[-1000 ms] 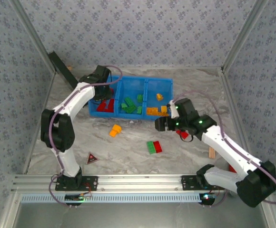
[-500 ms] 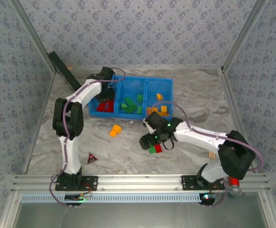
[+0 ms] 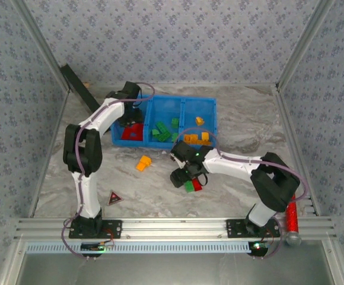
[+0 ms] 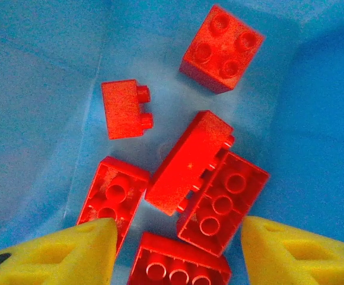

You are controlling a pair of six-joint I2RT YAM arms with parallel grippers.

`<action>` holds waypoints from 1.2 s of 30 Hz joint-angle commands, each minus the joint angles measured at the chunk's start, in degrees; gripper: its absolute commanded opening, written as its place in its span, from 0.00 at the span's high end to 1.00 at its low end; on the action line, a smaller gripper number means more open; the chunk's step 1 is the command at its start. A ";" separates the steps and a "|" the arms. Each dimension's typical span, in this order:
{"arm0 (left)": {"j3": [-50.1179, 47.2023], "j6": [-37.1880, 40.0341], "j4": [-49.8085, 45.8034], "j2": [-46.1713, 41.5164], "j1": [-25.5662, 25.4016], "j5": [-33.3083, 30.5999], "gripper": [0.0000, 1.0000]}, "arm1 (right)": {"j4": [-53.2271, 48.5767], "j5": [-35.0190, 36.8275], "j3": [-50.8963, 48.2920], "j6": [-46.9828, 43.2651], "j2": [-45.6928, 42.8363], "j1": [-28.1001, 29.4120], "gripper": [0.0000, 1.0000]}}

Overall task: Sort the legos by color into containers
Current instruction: Pick up the lego from the bottom-center of the table.

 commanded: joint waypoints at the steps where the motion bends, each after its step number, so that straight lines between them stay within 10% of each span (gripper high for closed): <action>1: 1.45 1.15 -2.21 -6.78 -0.22 0.39 0.43 | -2.57 3.58 1.39 -1.09 1.99 -0.27 0.25; 26: -5.37 2.78 -9.10 -26.73 -0.22 -1.83 0.39 | -2.57 6.62 -1.57 2.08 6.73 3.08 0.71; 36: -23.93 2.53 -6.48 -38.68 -1.60 3.49 0.39 | -8.39 1.47 16.49 -4.06 -0.13 -0.97 0.76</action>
